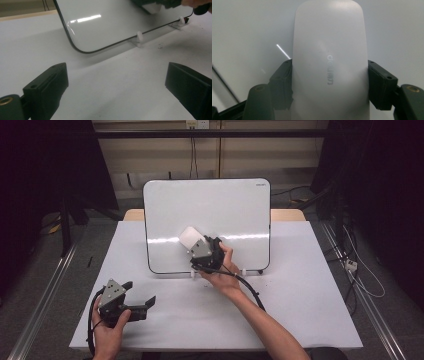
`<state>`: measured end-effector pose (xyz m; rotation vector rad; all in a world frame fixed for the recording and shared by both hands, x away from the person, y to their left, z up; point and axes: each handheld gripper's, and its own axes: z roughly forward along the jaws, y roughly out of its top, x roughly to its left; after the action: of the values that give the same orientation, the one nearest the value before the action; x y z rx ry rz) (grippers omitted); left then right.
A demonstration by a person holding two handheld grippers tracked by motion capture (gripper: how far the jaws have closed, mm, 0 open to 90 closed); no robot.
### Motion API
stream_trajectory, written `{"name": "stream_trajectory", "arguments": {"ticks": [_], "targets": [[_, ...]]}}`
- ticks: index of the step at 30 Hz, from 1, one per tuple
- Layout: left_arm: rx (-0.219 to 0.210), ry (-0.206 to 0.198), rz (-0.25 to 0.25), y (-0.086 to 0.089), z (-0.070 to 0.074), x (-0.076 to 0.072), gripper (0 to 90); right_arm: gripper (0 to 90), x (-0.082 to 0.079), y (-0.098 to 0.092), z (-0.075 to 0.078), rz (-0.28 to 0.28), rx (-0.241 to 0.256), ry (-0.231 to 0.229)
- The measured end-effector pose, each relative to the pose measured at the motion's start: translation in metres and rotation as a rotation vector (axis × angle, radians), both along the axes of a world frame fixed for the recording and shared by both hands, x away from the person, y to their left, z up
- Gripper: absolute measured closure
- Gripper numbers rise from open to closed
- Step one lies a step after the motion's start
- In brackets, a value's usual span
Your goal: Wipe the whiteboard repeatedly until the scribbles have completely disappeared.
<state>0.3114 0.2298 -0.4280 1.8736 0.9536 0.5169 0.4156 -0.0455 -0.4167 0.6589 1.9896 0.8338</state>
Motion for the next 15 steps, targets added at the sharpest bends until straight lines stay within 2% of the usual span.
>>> {"name": "stream_trajectory", "arguments": {"ticks": [1,3,8,11,15], "targets": [[0.002,-0.001,0.000,0.000,0.000,0.000,4.8,31.8,-0.006,0.005,-0.006,0.016,-0.020,0.002],[-0.003,0.002,0.004,0.001,0.000,0.000,4.8,31.8,-0.008,0.005,-0.008,0.017,-0.026,-0.010],[-0.006,0.000,0.018,0.005,0.000,0.001,4.8,31.8,-0.010,0.003,-0.008,0.027,-0.047,-0.003],[-0.014,0.001,0.020,0.005,-0.001,0.001,4.8,31.8,-0.012,-0.004,-0.011,0.024,-0.053,0.001],[-0.004,0.000,0.014,0.005,0.000,0.000,4.8,31.8,-0.012,-0.014,-0.009,0.008,-0.051,0.004]]}}
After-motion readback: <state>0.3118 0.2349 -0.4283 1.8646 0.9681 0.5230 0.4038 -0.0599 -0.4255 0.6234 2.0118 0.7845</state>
